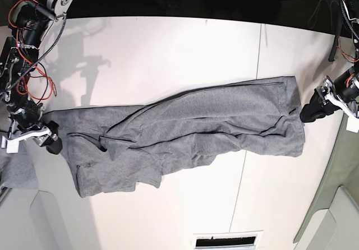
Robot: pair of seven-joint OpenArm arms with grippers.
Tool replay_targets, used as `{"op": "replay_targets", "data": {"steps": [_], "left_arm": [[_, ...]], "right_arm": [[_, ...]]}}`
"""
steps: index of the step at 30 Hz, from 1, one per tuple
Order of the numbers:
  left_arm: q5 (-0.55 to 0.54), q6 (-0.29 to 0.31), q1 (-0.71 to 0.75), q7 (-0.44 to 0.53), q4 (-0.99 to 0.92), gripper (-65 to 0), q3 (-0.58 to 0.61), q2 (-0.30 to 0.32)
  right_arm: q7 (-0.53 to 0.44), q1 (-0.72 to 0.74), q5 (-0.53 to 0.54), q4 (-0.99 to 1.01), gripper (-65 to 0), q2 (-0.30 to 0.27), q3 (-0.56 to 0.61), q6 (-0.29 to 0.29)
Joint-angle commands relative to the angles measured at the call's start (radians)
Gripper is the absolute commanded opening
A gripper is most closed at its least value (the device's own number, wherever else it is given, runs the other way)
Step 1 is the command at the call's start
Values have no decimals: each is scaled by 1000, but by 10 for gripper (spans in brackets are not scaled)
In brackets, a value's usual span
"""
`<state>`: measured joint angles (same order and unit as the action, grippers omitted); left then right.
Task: Layout the t-shirt on the table in an organized manner, then fold the t-shirt properly
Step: 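Regrasp the strip ends with both grippers and pull them apart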
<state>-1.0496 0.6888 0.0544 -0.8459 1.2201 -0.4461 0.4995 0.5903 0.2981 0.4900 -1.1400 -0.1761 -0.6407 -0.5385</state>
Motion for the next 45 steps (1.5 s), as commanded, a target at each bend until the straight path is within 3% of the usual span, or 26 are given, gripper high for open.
{"op": "replay_targets", "data": {"steps": [1,4,7,10,12,14,17,20,24,29,33,45], "left_arm": [[6,9,-10,43,17,-267,-6,21],[116,9,-11,164,16,-267,-6,21],[185,9,-36,187,16,-268,-4,12],[205,9,-58,190,16,-270,29,6],[245,9,-69,192,16,-270,68,0],[296,-20,-72,193,16,-270,105,-9],[323,-104,-70,190,16,-269,119,-23],[279,-106,-65,123,16,-268,119,-23],[191,-105,-47,37,16,-268,117,-23],[186,-101,8,41,16,-263,85,-53],[188,-101,27,42,15,-194,55,-79],[324,-101,-2,185,-124,-194,55,-119]], "right_arm": [[-37,26,15,-21,-329,-27,-6,-8],[-69,29,-29,-20,-329,-52,-3,-7],[-92,28,-33,-13,-339,-62,34,-7],[-132,29,-105,-5,-451,-61,108,7],[-146,28,-159,2,-472,-62,161,53],[-146,28,-201,2,-463,-62,200,88],[-145,28,-214,2,-343,-63,208,125],[-128,25,-213,2,-234,-74,182,151],[-45,23,-175,2,-230,-79,91,150],[-48,-16,-152,3,-230,-79,-3,150],[-86,-49,-141,37,-230,-76,2,148],[-147,-3,-86,184,-230,-51,13,112]]}}
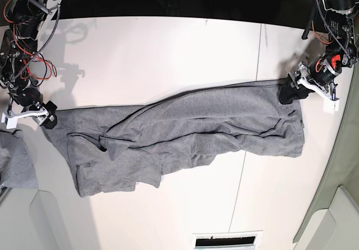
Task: Layout the t-shirt on the table in an organized manner, then fold the t-shirt properly
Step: 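Regrasp the strip ends with both grippers and pull them apart, then drag the grey strip with both grippers toward the robot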
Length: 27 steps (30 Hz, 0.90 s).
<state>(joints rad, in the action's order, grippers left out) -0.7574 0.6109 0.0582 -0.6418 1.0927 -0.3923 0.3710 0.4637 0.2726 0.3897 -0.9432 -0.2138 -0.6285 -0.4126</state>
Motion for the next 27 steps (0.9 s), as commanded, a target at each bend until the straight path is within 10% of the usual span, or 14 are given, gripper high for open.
{"op": "replay_targets", "data": {"steps": [1,6,10,11,17,27], "left_arm": [[35,-24,-13,-19,-15,-194,1,6],[56,-5,-37,-19,-34,-262,1,-21],[60,60,-42,-20,-32,-643,1,-21],[60,74,-42,-21,-30,-650,1,-18],[10,87,-19,-103,55,-650,1,1],[-89,87,200,-126,310,-650,-42,47]], "right_arm": [[-21,32,18,-3,-230,-10,3,-13],[-22,64,18,13,-236,21,12,-13],[-22,68,10,13,-569,26,20,-14],[-20,67,10,12,-650,23,20,-14],[74,38,48,-31,-650,5,19,-118],[172,-270,170,-389,-650,-11,13,-119]]}}
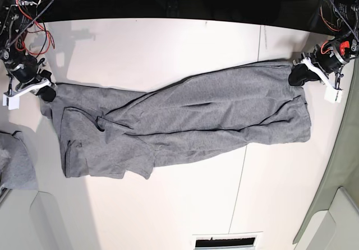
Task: Layout the t-shirt on the table in an organized manner, then fold the t-shirt properly
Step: 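Drag the grey strip with both grippers toward the robot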
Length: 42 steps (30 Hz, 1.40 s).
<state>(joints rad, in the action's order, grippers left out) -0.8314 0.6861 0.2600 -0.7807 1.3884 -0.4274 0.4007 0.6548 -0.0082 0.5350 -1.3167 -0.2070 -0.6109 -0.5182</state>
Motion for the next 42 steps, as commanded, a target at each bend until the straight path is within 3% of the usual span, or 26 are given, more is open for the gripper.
{"op": "replay_targets", "data": {"steps": [1,11,18,23,26,28,29,31,33,39,42], "left_arm": [[-25,12,20,12,28,-650,-18,17],[-120,12,92,-56,49,-650,-39,17],[-123,12,92,-62,49,-641,-39,17],[-133,12,92,-61,49,-550,-39,17],[-176,12,92,-63,49,-401,-39,17],[-207,12,92,-74,49,-336,-39,18],[-227,12,92,-88,49,-332,-39,18],[-267,12,92,-120,51,-332,-43,18],[-287,12,92,-149,64,-332,-63,18],[-277,12,91,-114,141,-332,-134,18],[-186,12,69,-43,144,-332,-129,17]], "right_arm": [[-18,-24,37,-46,-650,-24,-5,-13],[-18,-237,53,-177,-650,-34,-26,-12],[-18,-311,93,-186,-650,-45,-101,-14],[-18,-333,93,-185,-650,-59,-129,-13],[-18,-333,105,-185,-650,-65,-128,-14],[-18,-333,105,-185,-650,-65,-129,-14],[-17,-333,105,-185,-639,-64,-129,-13],[-17,-333,105,-186,-482,-65,-130,-13],[-18,-333,105,-194,-377,-65,-136,-13],[-16,-333,140,-272,-355,-65,-211,-13],[-16,-317,164,-324,-355,-64,-234,-13]]}}
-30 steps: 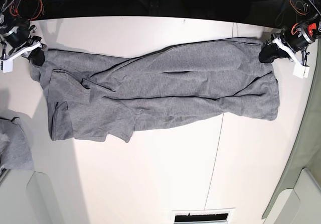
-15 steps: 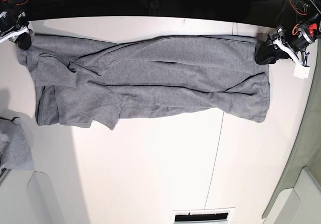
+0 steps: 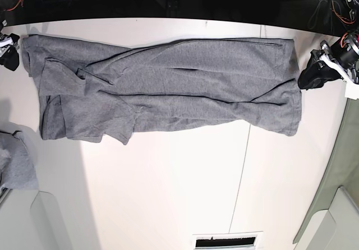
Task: Layout the t-shirt on the table in an organized manner, then fold the t-shirt properly
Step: 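Drag the grey strip with both grippers toward the robot, then regrasp both ends of the folded strip with both grippers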
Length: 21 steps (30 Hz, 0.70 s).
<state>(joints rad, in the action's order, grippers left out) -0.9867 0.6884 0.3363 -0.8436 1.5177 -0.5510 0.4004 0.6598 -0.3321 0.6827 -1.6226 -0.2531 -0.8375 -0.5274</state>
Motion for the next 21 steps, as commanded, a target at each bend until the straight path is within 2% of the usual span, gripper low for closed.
{"op": "replay_targets", "data": {"steps": [1,8,12,15,17,21], "left_arm": [[7,10,-18,37,14,-332,-1,18],[162,-6,-101,108,2,-332,64,18],[212,-27,-164,127,-67,-331,127,18],[240,-27,-220,130,-146,-329,164,18],[257,-27,-257,130,-200,-289,171,18],[297,-41,-314,130,-265,-270,170,20]], "right_arm": [[-22,20,16,-29,-355,-19,-7,-4],[-22,149,7,-11,-355,-17,39,8],[-24,237,-71,32,-355,-16,143,10],[-39,299,-138,100,-355,-15,233,36],[-56,340,-173,163,-355,-16,280,37],[-57,383,-178,257,-355,-15,337,33]]}}
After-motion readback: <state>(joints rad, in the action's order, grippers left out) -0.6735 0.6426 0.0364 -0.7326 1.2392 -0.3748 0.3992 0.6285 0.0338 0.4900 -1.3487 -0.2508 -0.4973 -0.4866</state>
